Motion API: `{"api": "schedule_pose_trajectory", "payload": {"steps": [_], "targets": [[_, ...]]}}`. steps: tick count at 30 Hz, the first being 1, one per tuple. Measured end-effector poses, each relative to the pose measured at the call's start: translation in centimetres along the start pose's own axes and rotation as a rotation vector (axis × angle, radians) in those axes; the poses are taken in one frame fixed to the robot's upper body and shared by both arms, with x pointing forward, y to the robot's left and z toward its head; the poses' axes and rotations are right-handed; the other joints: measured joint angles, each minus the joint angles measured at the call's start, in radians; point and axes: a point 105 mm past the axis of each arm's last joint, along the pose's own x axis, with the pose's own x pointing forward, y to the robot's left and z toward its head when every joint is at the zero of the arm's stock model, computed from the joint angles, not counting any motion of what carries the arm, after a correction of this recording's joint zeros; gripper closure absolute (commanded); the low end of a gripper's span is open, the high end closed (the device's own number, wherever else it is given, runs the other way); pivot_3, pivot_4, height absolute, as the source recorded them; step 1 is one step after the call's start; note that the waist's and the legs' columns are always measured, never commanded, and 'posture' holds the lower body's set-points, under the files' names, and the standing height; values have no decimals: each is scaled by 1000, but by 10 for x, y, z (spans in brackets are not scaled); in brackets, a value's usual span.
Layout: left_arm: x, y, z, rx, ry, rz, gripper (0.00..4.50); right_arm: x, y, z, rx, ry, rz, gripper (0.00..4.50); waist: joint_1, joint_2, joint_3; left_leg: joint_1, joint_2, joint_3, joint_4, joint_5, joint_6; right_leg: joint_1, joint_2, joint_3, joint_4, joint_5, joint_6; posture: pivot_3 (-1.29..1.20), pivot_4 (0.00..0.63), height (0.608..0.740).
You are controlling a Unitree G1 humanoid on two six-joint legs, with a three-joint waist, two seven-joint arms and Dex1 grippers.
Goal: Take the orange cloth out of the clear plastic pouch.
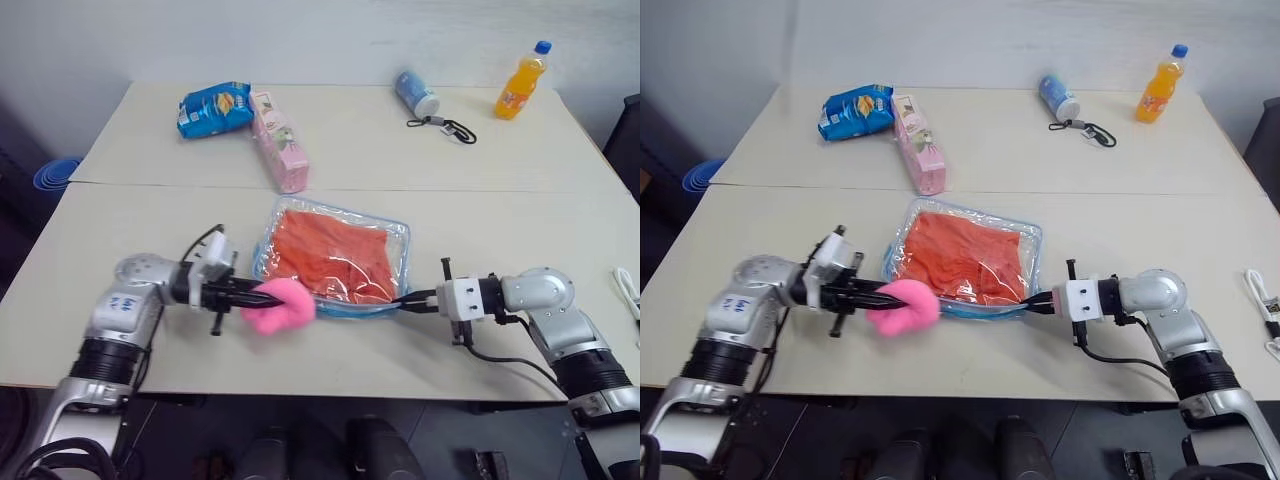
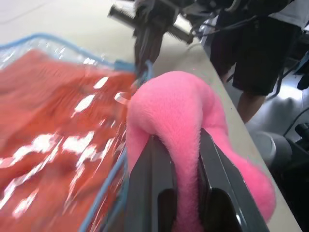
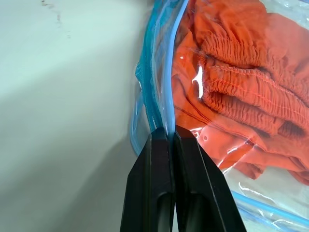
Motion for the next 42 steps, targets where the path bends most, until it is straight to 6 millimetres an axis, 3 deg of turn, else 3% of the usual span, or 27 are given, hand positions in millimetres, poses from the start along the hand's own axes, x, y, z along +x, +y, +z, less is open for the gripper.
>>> {"api": "schedule_pose_trajectory", "payload": {"steps": [10, 14, 15, 20, 26, 29, 30, 33, 36, 37, 42], "targets": [[-94, 54, -13, -115, -59, 505, 4459, -32, 15, -3, -23, -2, 37, 4500, 2, 0, 0, -1, 0, 0, 1, -1, 2, -1, -1, -2, 0, 0, 0, 0, 150, 740], [-102, 59, -14, -84, -60, 553, 4459, -38, 14, -3, -36, -15, 21, 4500, -1, 0, 0, -1, 0, 0, 0, -1, 1, -1, -1, -2, 1, 0, 0, 0, 150, 740], [-102, 58, -14, -80, -58, 540, 4109, -39, 13, -5, -20, -10, 2, 4500, -1, 0, 0, -1, 0, 0, 0, -1, 1, -1, -1, -2, 1, 0, 0, 0, 150, 740], [-89, 41, -12, -19, -8, 432, 2542, -50, -1, -3, 133, -50, -131, 3220, 1, 0, 0, -1, 0, 0, 0, -1, 1, -2, -1, -1, 2, 0, 0, 0, 150, 740], [-86, 22, 3, 139, 74, 373, 648, -72, 11, 11, 294, -95, -257, 1116, 7, 0, 0, -3, 0, 0, 0, -1, 1, -3, -1, -1, 1, 0, 0, 0, 150, 740], [-79, 12, 12, 228, 99, 315, 609, -90, 17, 23, 356, -97, -329, 38, 12, 0, 0, -3, 0, 0, 0, -1, 1, -2, -1, -1, -1, 0, 0, 0, 150, 740], [-73, 10, 16, 258, 100, 292, 609, -93, 20, 28, 369, -106, -345, 11, 16, 0, 0, -3, 0, 0, -1, -1, 1, -2, -1, -1, -1, 0, 0, 0, 150, 740], [-47, 2, 32, 334, 68, 197, 64, -96, 31, 47, 401, -136, -405, 0, 26, 0, 0, -3, 0, 0, 0, -1, 1, -1, -1, 0, -1, 0, 0, 0, 150, 740], [-16, 1, 39, 389, 24, 122, 27, -91, 42, 60, 404, -159, -454, 0, 30, 0, 0, -2, 0, 0, 0, -1, 2, 1, -1, 0, -1, 0, 0, 0, 150, 740], [0, 2, 37, 429, 27, 95, 27, -87, 48, 65, 408, -163, -470, 0, 33, 0, 0, -1, 0, 0, 0, -1, 2, 1, 0, 0, -1, 0, 1, 0, 150, 740], [41, 12, 13, 477, 92, 23, 27, -72, 68, 65, 443, -132, -482, 0, 25, -1, 0, -1, 0, 2, 0, -1, 2, 1, 2, 2, -1, 0, 1, 0, 150, 740]]}}
